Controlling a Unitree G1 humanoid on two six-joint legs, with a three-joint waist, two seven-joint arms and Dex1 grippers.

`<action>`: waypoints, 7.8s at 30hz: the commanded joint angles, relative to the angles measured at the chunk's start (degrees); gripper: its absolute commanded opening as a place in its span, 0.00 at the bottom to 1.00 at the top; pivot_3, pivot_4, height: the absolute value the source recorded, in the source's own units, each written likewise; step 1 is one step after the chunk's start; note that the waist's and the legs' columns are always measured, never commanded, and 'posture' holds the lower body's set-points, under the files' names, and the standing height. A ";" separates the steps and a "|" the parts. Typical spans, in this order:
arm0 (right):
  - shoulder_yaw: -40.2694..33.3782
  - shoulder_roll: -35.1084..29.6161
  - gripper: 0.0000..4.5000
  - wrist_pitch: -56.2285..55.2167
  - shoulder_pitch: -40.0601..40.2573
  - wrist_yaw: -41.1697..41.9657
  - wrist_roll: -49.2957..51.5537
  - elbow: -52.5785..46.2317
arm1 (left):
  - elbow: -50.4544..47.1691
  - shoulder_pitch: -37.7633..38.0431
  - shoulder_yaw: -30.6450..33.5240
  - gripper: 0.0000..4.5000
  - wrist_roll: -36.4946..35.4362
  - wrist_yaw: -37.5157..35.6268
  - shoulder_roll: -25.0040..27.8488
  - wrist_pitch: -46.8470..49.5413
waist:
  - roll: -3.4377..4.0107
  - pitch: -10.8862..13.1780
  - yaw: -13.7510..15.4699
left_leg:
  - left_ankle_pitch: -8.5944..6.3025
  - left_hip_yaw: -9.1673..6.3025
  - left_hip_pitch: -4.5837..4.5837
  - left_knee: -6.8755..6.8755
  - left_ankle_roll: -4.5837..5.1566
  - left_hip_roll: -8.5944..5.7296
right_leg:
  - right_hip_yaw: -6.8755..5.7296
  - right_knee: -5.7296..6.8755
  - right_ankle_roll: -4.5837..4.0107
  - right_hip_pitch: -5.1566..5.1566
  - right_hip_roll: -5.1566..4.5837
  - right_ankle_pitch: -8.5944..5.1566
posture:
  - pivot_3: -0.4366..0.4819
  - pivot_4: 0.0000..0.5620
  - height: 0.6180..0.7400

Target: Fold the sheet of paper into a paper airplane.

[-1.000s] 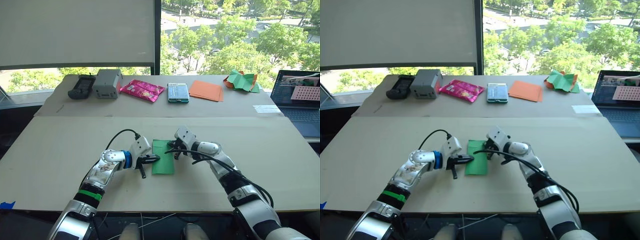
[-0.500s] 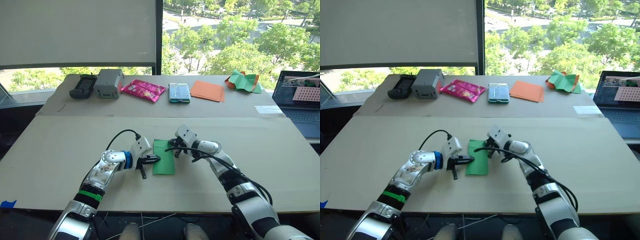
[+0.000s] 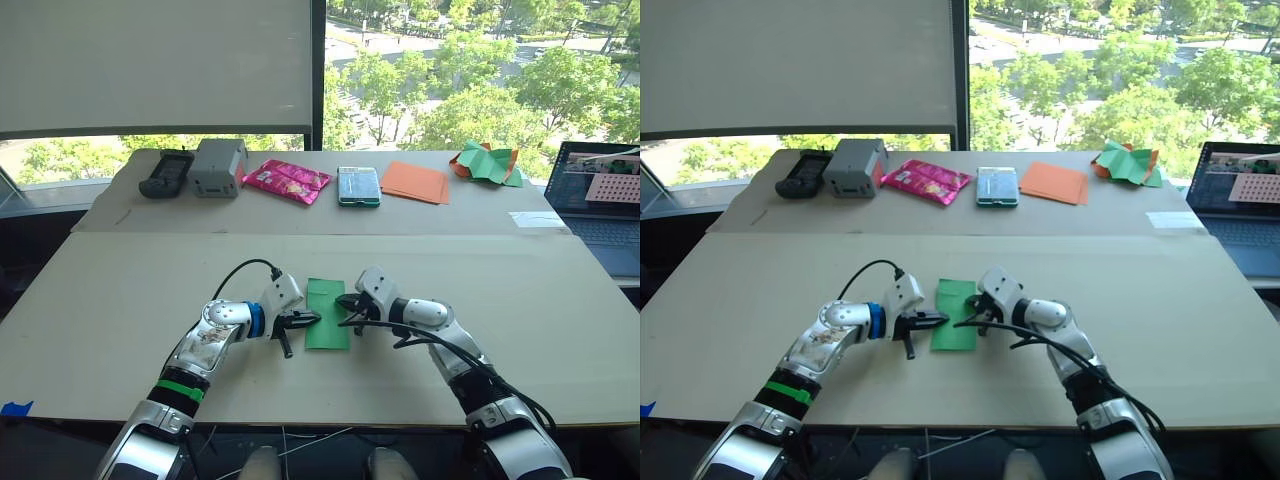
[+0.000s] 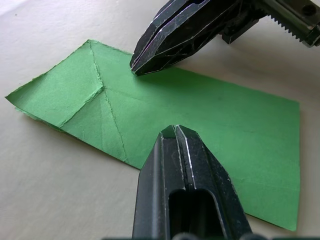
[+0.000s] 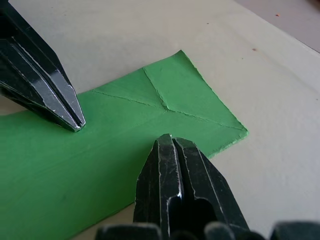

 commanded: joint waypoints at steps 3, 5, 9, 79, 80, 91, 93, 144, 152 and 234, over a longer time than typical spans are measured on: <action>2.39 -0.97 0.01 3.51 4.06 2.62 -0.32 -1.83 | 2.51 0.74 -1.71 0.00 2.00 -0.14 0.51 1.53 | -0.03 -0.05 0.05 | 0.00 0.00 0.00 0.00 0.00 0.00 | -0.01 0.00 0.00 0.00 0.00 -0.01 | 0.48 0.27 0.72; 2.52 -1.08 0.01 3.89 4.87 2.78 -0.27 -2.81 | 2.70 0.64 -1.76 0.00 1.99 -0.12 0.45 1.42 | -0.03 -0.08 0.04 | 0.00 0.00 0.00 0.00 0.00 0.00 | 0.00 -0.01 0.00 0.00 0.00 -0.01 | 0.48 0.27 0.72; 2.74 -1.28 0.01 4.35 6.16 2.92 -0.16 -3.93 | 2.92 0.44 -1.80 0.00 1.97 -0.17 0.38 1.31 | -0.05 -0.17 0.05 | -0.01 0.00 0.01 0.00 -0.01 0.00 | -0.01 -0.01 0.00 0.00 0.00 -0.01 | 0.48 0.27 0.72; -8.83 -8.50 0.01 25.52 20.16 -1.69 18.72 -46.92 | -10.57 0.33 7.07 0.00 -7.21 -1.88 5.36 10.46 | -0.36 0.51 0.95 | -0.05 0.04 -0.50 -0.05 -0.08 -0.02 | -0.05 -0.18 0.06 -0.46 -0.12 -0.14 | 0.48 0.27 0.72; -8.75 -8.59 0.01 25.53 20.23 -2.00 18.66 -46.91 | -10.05 0.04 6.76 0.00 -7.15 -1.67 4.78 10.31 | -0.39 0.53 0.99 | -0.05 0.05 -0.51 -0.03 -0.08 -0.03 | -0.05 -0.20 0.06 -0.46 -0.12 -0.14 | 0.48 0.27 0.72; -11.56 -10.18 0.01 26.92 18.07 -4.05 21.58 -48.69 | -2.73 -7.60 1.77 0.00 -5.34 -0.80 -4.60 6.40 | -0.49 0.62 1.61 | -0.05 0.06 -0.60 0.02 -0.08 -0.06 | -0.05 -0.19 0.07 -0.48 -0.12 -0.14 | 0.48 0.27 0.72; -11.85 -9.95 0.01 27.59 16.13 -4.64 22.17 -48.93 | -0.94 -8.49 1.13 0.00 -4.69 -1.06 -5.88 5.52 | -0.48 0.62 1.40 | -0.05 0.06 -0.60 0.03 -0.08 -0.06 | -0.05 -0.20 0.07 -0.47 -0.12 -0.13 | 0.48 0.27 0.72; -12.41 -5.12 0.57 32.51 10.96 -17.97 9.54 -30.56 | 3.91 -1.58 -2.13 0.00 1.72 0.45 -3.46 -0.45 | -0.29 0.37 1.09 | -0.04 0.03 -0.31 0.08 -0.06 -0.05 | -0.05 -0.12 0.09 -0.11 -0.10 -0.13 | 0.48 0.27 0.72; -21.74 1.56 0.57 43.80 8.39 -20.38 19.05 -25.66 | 4.66 -1.80 -2.07 0.00 1.78 0.67 -3.65 -1.04 | -0.27 0.37 1.07 | -0.04 0.02 -0.33 0.09 -0.06 -0.05 | -0.05 -0.12 0.09 -0.11 -0.10 -0.13 | 0.48 0.27 0.72; 13.73 -16.20 0.01 11.04 11.57 -5.63 -13.48 -38.38 | 7.06 -12.77 -0.98 0.00 -1.52 -3.18 -3.76 2.88 | -0.62 0.76 0.60 | -0.03 0.03 -0.48 -0.01 -0.04 -0.05 | -0.05 -0.13 0.09 -0.42 -0.09 -0.13 | 0.48 0.27 0.72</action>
